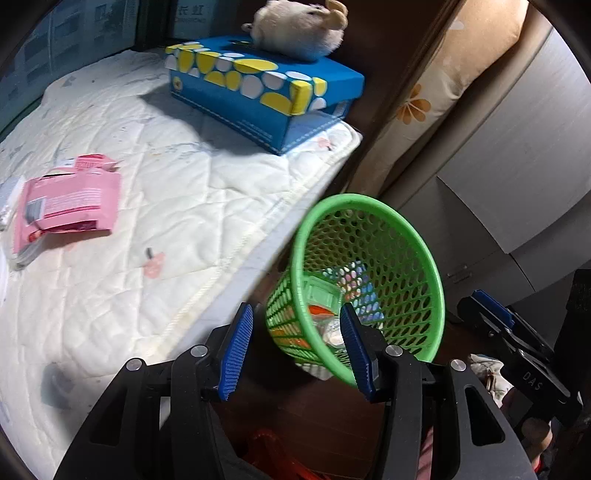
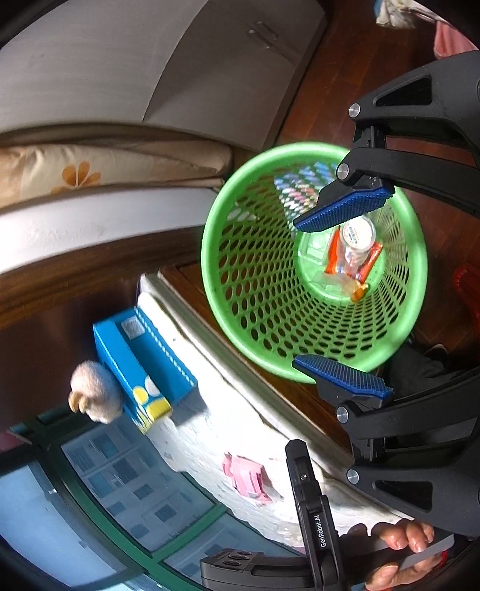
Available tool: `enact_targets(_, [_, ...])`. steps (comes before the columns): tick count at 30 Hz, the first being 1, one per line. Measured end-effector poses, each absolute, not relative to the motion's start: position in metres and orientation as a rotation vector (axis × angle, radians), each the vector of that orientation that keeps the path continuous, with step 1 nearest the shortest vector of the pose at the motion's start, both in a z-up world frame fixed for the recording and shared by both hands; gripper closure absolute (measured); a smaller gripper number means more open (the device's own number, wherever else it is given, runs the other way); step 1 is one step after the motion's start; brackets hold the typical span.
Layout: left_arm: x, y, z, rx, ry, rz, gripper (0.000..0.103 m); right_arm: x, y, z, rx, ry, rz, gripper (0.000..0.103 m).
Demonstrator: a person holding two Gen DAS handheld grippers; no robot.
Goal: Collect trash
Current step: 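Move both open tools back over the mat toward the remaining trash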
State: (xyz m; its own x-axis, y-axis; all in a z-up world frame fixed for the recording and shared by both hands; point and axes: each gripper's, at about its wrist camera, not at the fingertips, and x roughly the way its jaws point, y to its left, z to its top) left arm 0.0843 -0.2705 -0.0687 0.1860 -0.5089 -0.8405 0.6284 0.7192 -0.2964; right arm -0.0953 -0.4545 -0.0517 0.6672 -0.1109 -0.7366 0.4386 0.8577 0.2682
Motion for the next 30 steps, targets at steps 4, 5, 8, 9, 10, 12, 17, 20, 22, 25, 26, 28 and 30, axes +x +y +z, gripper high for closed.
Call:
enact_targets(4, [0.097, -0.233, -0.063, 0.083, 1.123, -0.743, 0.055, -0.074, -0.432, -0.046, 0.405, 0.794, -0.257, 0.027])
enact_targets(5, [0.100, -0.223, -0.062, 0.072, 1.120, -0.726, 0.054, -0.068, -0.427, -0.045, 0.397, 0.796, -0.233, 0.026])
enact_targets(8, [0.109, -0.195, -0.058, 0.039, 1.113, -0.675, 0.054, -0.047, -0.407, -0.041, 0.345, 0.811, -0.175, 0.023])
enact_targets(9, [0.111, -0.186, -0.058, 0.029, 1.112, -0.661, 0.054, -0.040, -0.401, -0.039, 0.326, 0.815, -0.150, 0.021])
enact_targets(10, [0.113, -0.178, -0.056, 0.020, 1.108, -0.647, 0.052, -0.033, -0.395, -0.038, 0.312, 0.819, -0.124, 0.021])
enact_targets(12, [0.118, -0.160, -0.053, 0.011, 1.095, -0.613, 0.049, -0.018, -0.384, -0.034, 0.281, 0.827, -0.067, 0.019])
enact_targets(17, [0.130, -0.115, -0.047, -0.036, 1.083, -0.548, 0.046, 0.024, -0.354, -0.024, 0.182, 0.843, 0.088, 0.010])
enact_targets(20, [0.140, -0.091, -0.044, -0.066, 1.074, -0.510, 0.040, 0.052, -0.334, -0.022, 0.105, 0.867, 0.187, 0.007])
enact_targets(22, [0.144, -0.075, -0.043, -0.078, 1.072, -0.485, 0.040, 0.070, -0.318, -0.023, 0.035, 0.877, 0.234, 0.007])
enact_targets(25, [0.151, -0.054, -0.045, -0.095, 1.076, -0.447, 0.036, 0.098, -0.296, -0.026, -0.046, 0.896, 0.328, 0.005])
enact_targets(26, [0.153, -0.047, -0.045, -0.102, 1.078, -0.432, 0.034, 0.107, -0.289, -0.027, -0.075, 0.898, 0.350, 0.005])
enact_targets(28, [0.158, -0.034, -0.046, -0.116, 1.077, -0.409, 0.034, 0.127, -0.278, -0.031, -0.111, 0.914, 0.405, 0.005])
enact_targets(30, [0.161, -0.022, -0.047, -0.123, 1.074, -0.389, 0.029, 0.145, -0.268, -0.035, -0.160, 0.922, 0.451, 0.004])
